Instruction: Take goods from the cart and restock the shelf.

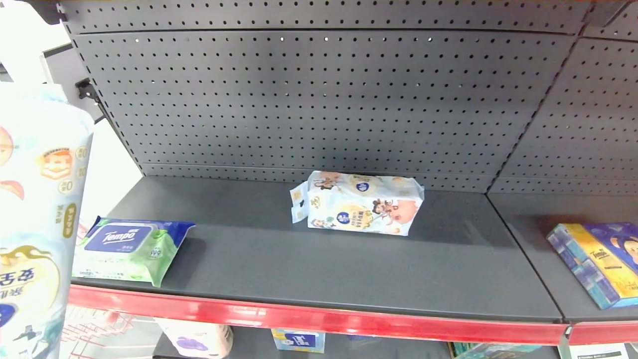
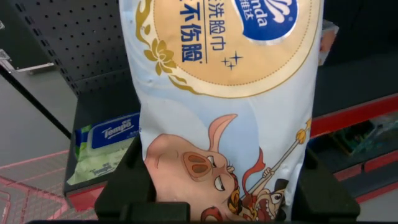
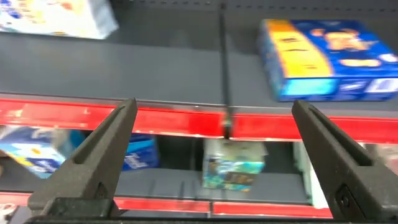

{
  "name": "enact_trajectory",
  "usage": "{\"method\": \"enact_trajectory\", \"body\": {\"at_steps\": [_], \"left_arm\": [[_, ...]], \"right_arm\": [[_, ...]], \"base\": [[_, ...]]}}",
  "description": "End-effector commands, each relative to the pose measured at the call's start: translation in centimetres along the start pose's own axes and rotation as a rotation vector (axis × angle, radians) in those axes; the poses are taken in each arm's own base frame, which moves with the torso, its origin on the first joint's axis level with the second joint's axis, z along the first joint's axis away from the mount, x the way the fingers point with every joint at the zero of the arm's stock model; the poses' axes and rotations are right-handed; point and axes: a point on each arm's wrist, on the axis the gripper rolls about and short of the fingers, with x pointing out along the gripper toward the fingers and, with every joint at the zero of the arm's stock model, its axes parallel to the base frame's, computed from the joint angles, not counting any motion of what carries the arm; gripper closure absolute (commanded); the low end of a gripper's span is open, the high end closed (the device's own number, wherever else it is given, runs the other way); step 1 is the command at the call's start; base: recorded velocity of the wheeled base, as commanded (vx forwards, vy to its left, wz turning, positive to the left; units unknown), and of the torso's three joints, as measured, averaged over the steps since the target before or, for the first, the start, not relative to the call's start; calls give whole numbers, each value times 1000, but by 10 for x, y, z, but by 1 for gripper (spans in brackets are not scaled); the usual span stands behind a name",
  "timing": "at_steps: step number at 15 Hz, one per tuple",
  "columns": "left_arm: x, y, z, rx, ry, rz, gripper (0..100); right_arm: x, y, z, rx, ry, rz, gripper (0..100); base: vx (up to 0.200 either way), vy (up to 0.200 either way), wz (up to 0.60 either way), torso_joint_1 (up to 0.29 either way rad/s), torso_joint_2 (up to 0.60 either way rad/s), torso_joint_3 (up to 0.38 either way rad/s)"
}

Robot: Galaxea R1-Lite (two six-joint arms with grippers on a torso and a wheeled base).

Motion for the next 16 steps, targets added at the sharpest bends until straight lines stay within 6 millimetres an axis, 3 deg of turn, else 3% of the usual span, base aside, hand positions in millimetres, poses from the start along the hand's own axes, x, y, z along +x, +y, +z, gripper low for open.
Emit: {"method": "enact_trajectory", "body": {"at_steps": [1, 2, 3, 4, 5, 6, 7, 8, 9, 10, 11, 12, 15, 16], "left_arm": [[0, 0, -1, 0, 0, -10, 100], [0, 0, -1, 0, 0, -11, 100], [0, 0, -1, 0, -1, -11, 100], [0, 0, -1, 0, -1, -11, 100], [0, 0, -2, 1, 2, -16, 100], [3, 1, -2, 13, 12, -21, 100], [4, 2, -2, 16, 21, -22, 100], [6, 2, -1, 21, 23, -26, 100], [6, 2, -1, 21, 23, -26, 100], [11, 5, -1, 10, 45, -23, 100], [11, 5, -1, 10, 45, -23, 100], [11, 5, -1, 11, 45, -20, 100], [15, 7, 0, -3, 58, -57, 100], [16, 7, 1, -4, 56, -70, 100]], "right_arm": [[0, 0, 0, -2, -3, -2, 0], [0, 0, 2, 0, -12, 5, 0], [1, -1, 49, 12, -30, 34, 0], [3, -2, 57, 18, -25, 34, 0], [27, -2, 128, 73, -9, 99, 0], [49, 1, 150, 51, 36, 150, 0], [72, 4, 157, 28, 99, 169, 0], [96, 8, 161, 12, 169, 199, 0], [96, 8, 161, 12, 169, 199, 0], [131, 22, 146, 15, 330, 368, 0], [152, 31, 139, 24, 376, 490, 0], [167, 35, 135, 18, 371, 551, 0], [246, 57, 104, -109, 289, 795, 0], [262, 63, 95, -144, 266, 863, 0]], "base": [[0, 0, 0, 0, 0, 0], [0, 0, 0, 0, 0, 0], [0, 0, 0, 0, 0, 0], [0, 0, 0, 0, 0, 0], [0, 0, 0, 0, 0, 0], [0, 0, 0, 0, 0, 0], [0, 0, 0, 0, 0, 0], [0, 0, 0, 0, 0, 0], [0, 0, 0, 0, 0, 0], [0, 0, 0, 0, 0, 0], [0, 0, 0, 0, 0, 0], [0, 0, 0, 0, 0, 0], [0, 0, 0, 0, 0, 0], [0, 0, 0, 0, 0, 0]]}}
